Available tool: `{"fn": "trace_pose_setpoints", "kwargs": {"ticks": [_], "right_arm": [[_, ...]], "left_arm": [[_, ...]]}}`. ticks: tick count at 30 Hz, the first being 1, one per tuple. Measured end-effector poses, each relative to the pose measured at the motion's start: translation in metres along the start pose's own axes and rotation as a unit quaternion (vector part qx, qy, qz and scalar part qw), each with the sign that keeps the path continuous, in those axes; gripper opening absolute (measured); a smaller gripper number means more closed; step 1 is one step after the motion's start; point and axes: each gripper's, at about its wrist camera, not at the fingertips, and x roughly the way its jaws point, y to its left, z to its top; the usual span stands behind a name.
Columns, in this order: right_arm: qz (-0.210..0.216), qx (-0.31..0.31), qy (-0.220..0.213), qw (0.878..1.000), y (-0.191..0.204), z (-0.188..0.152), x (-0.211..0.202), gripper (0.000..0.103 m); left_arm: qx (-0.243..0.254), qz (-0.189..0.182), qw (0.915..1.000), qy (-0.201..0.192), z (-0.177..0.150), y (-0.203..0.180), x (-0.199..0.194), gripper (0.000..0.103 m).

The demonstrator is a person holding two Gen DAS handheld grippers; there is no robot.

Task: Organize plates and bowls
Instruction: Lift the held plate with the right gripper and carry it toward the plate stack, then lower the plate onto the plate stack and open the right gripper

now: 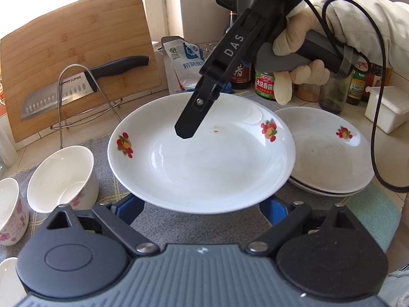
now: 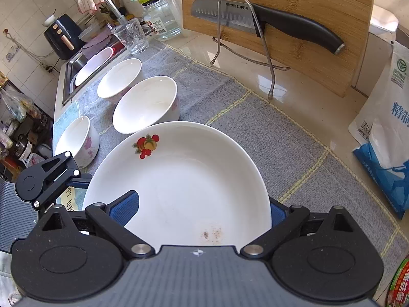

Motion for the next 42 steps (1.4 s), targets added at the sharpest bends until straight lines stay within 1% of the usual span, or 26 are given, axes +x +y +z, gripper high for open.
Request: {"fn": "trace_pose_setpoints", "kwargs": {"ticks": [10,18,24,33,42], "right_arm": [[-0.034,0.04,-0.021,0.998,0.01,-0.039,-0.029,0.101],[-0.061,0.079,-0.03,0.995,0.01,-0.076,-0.049,0.101],[-0.076,0.108,-0.039,0.991,0.007,-0.102,-0.061,0.101],[-0.088,0.142,-0.044,0.985,0.0,-0.131,-0.066,0.101],[-0.088,0.167,-0.041,0.981,-0.008,-0.149,-0.063,0.101]], "left_arm": [[0.037,-0.046,0.9982,-0.008,0.001,-0.016,-0.01,0.096],[0.063,-0.09,0.9939,-0.01,0.002,-0.032,-0.011,0.096],[0.083,-0.115,0.9898,-0.013,0.002,-0.047,-0.011,0.096],[0.103,-0.142,0.9844,-0.007,0.004,-0.061,-0.003,0.096],[0.115,-0.156,0.9811,-0.003,0.005,-0.064,-0.002,0.096]]}}
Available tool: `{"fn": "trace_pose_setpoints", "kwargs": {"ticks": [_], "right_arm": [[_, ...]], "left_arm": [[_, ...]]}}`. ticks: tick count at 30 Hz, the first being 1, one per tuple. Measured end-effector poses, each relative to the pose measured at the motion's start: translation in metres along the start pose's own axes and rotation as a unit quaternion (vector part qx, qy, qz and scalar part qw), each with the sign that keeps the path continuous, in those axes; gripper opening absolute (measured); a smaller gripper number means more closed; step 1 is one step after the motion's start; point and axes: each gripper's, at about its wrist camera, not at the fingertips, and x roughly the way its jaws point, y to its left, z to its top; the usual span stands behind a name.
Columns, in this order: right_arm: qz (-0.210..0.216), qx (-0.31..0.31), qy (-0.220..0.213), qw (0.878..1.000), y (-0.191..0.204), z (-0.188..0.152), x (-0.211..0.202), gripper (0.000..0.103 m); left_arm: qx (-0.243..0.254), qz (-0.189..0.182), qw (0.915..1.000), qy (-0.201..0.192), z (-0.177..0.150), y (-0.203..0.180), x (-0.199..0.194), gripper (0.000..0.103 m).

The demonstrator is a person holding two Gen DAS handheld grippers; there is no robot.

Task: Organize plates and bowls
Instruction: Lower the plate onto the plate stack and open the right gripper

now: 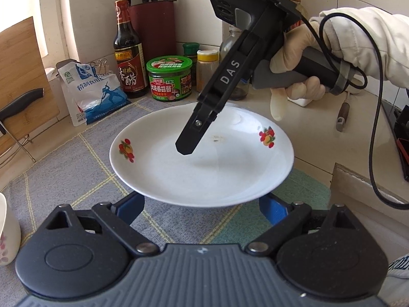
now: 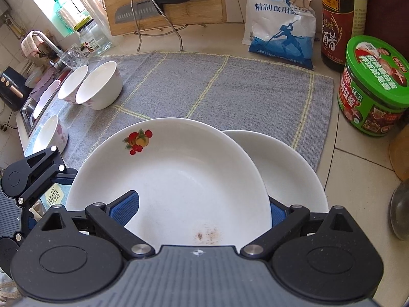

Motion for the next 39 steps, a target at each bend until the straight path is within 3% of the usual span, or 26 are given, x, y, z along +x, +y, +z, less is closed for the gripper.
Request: {"fn": "trace_pose_setpoints", "kwargs": {"ticks": [39], "right_arm": [[-0.037,0.049,-0.005,0.998,-0.024,-0.029,-0.029,0.101]], "left_arm": [[0.009,-0.027,0.9996,0.005,0.008,0.008,0.027,0.096]]}}
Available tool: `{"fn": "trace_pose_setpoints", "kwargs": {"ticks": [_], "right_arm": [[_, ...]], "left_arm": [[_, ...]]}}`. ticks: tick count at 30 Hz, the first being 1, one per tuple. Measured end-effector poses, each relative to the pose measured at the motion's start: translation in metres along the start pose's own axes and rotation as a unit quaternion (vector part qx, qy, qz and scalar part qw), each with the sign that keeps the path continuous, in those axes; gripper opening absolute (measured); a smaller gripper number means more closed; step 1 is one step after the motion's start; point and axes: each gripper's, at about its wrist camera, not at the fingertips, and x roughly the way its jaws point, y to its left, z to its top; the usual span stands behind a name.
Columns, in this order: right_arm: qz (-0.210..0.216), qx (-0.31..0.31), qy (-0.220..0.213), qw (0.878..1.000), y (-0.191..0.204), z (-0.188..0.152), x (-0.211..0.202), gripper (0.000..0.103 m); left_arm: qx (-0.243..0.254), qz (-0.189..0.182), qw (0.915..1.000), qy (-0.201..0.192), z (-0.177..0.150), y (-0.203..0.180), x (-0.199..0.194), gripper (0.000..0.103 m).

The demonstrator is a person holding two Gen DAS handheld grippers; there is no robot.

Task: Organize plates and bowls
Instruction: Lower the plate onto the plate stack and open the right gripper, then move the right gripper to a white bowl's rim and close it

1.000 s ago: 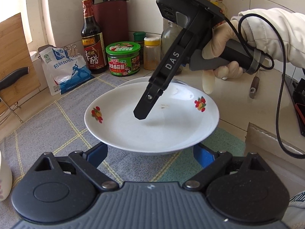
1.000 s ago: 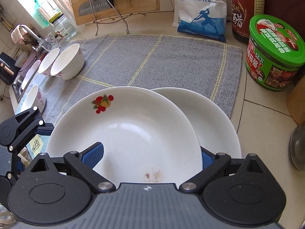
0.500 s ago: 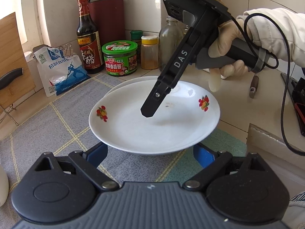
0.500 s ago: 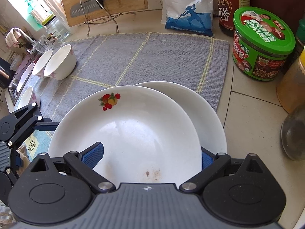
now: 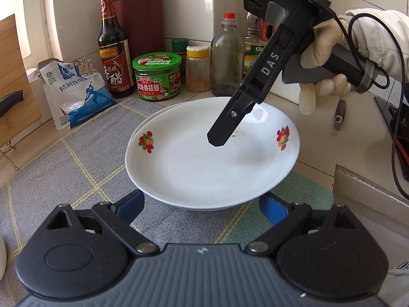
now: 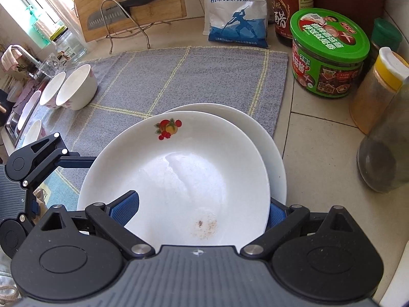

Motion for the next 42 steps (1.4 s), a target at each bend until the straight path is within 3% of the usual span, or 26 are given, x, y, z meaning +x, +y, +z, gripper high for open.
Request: {"fn": "trace_pose_setpoints", "kwargs": {"ticks": [27,36,42], "right_arm": [[-0.071,0.039,-0.009,0.997,0.013,-0.015,-0.019,0.103],[-0.146,-0.028,-0.063,0.987,0.07,0.003,-0.015,0.103],[-0.151,-0.054,-0.132,0.978,0.133,0.005,0.001,0.103]], "left_arm": [[0.003,-0.002,0.9997,-0.024,-0.005,0.0,-0.015,0.096],[-0.035,0.025,0.9981,-0.044,-0.019,0.005,-0.048,0.096],[-0.077,0.054,0.9942,-0.053,-0.037,0.015,-0.083,0.096]]}}
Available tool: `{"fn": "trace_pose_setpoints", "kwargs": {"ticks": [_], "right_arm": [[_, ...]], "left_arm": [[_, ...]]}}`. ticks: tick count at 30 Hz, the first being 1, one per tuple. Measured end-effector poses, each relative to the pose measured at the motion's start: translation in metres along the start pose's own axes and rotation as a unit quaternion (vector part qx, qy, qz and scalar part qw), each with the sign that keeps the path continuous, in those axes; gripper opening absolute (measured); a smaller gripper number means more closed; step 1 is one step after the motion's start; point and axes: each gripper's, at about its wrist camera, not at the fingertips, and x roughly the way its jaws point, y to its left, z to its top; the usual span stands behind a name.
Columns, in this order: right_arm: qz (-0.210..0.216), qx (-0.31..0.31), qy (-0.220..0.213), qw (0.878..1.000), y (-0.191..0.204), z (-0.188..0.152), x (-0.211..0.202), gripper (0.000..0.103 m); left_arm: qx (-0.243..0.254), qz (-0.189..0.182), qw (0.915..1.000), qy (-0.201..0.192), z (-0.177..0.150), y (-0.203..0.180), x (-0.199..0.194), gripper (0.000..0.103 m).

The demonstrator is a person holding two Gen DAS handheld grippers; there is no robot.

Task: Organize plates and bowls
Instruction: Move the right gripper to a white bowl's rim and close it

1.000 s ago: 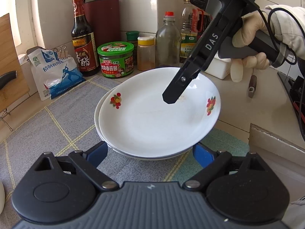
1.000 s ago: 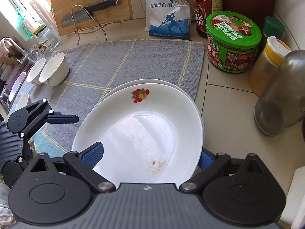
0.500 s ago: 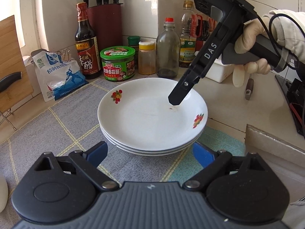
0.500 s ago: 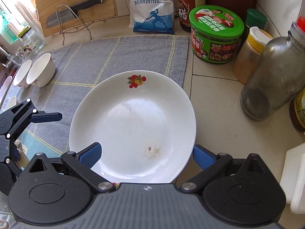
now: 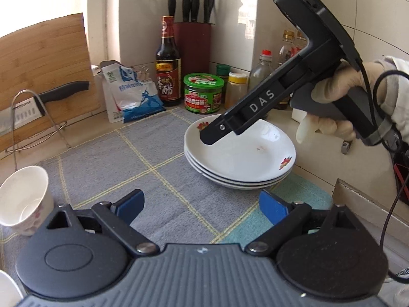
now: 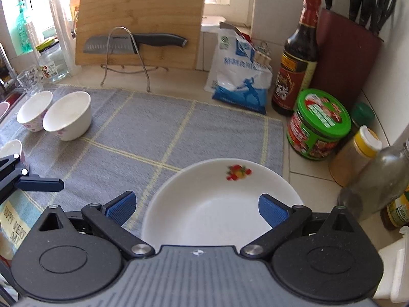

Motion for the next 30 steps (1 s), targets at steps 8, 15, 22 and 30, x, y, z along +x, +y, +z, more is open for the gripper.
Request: {"fn": "trace_pose_setpoints", "kwargs": {"ticks": [8,15,22,30], "right_arm": [[0.042,-0.037,-0.052,0.997,0.092,-0.002,0.004,0.103],[0.114,-0.076,-0.06,0.989,0.159,0.006,0.017,0.103],[0.186,-0.119,-0.061,0.973,0.21,0.016,0.03,0.103],[0.233,-0.166,-0.03,0.958,0.25,0.023,0.052,0.1]], "left_arm": [[-0.046,0.082,0.9955,0.011,-0.037,0.036,-0.066,0.096],[-0.084,0.175,0.9808,0.019,-0.069,0.071,-0.121,0.096],[-0.095,0.234,0.9668,0.037,-0.104,0.099,-0.133,0.096],[-0.103,0.232,0.9663,0.041,-0.124,0.12,-0.116,0.095]]}}
